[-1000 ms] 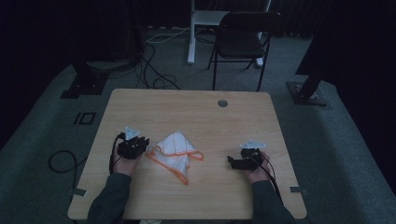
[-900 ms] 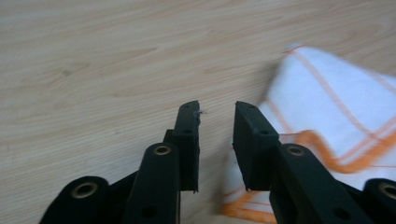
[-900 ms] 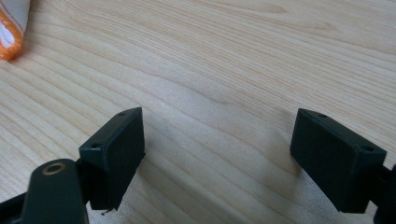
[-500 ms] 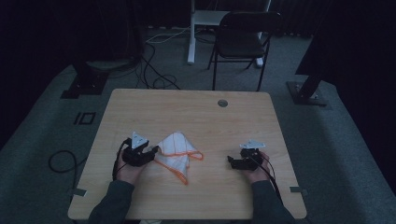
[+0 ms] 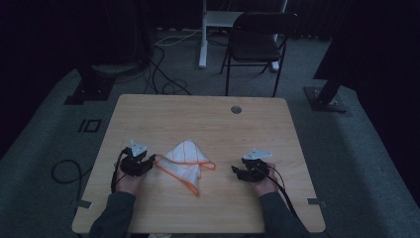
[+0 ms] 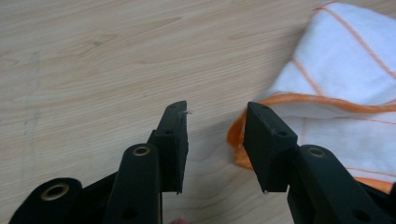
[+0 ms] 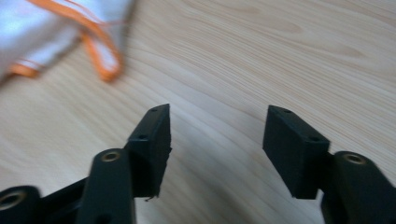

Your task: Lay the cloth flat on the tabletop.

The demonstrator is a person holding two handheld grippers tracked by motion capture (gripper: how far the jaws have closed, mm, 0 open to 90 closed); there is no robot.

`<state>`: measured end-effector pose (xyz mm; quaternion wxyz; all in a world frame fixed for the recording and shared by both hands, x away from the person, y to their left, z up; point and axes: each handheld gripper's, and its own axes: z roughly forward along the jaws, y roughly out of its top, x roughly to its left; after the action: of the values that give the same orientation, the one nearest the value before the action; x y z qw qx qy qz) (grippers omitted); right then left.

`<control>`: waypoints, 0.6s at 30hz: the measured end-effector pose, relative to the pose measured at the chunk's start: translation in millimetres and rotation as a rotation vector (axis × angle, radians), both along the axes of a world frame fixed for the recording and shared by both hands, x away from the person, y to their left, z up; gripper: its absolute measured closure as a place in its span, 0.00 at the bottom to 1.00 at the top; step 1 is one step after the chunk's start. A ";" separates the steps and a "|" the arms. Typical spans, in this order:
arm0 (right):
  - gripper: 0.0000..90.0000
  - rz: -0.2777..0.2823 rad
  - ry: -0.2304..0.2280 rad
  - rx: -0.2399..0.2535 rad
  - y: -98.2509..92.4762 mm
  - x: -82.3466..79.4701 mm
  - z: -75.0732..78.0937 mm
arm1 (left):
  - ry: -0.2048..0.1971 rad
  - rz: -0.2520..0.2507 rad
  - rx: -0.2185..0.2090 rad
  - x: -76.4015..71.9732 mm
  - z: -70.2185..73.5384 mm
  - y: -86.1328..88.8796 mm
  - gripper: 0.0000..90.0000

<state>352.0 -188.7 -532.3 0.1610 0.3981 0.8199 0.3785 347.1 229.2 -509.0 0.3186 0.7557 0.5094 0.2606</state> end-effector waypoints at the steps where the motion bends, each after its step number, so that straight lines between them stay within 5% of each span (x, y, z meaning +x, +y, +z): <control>1: 0.52 0.016 0.005 0.008 4.0 0.2 1.6 | 0.003 0.002 -0.001 0.0 -0.1 1.5 0.67; 5: 0.57 0.052 0.016 0.026 16.1 3.4 4.0 | -0.005 0.008 -0.012 -6.1 3.3 2.0 0.67; 18: 0.67 0.124 0.031 0.034 43.0 12.7 2.8 | -0.033 -0.097 -0.091 -29.2 19.6 -24.0 0.66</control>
<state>364.7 -145.7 -529.5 0.1179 0.3550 0.8389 0.3954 317.8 205.2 -489.4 0.3732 0.7598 0.4782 0.2338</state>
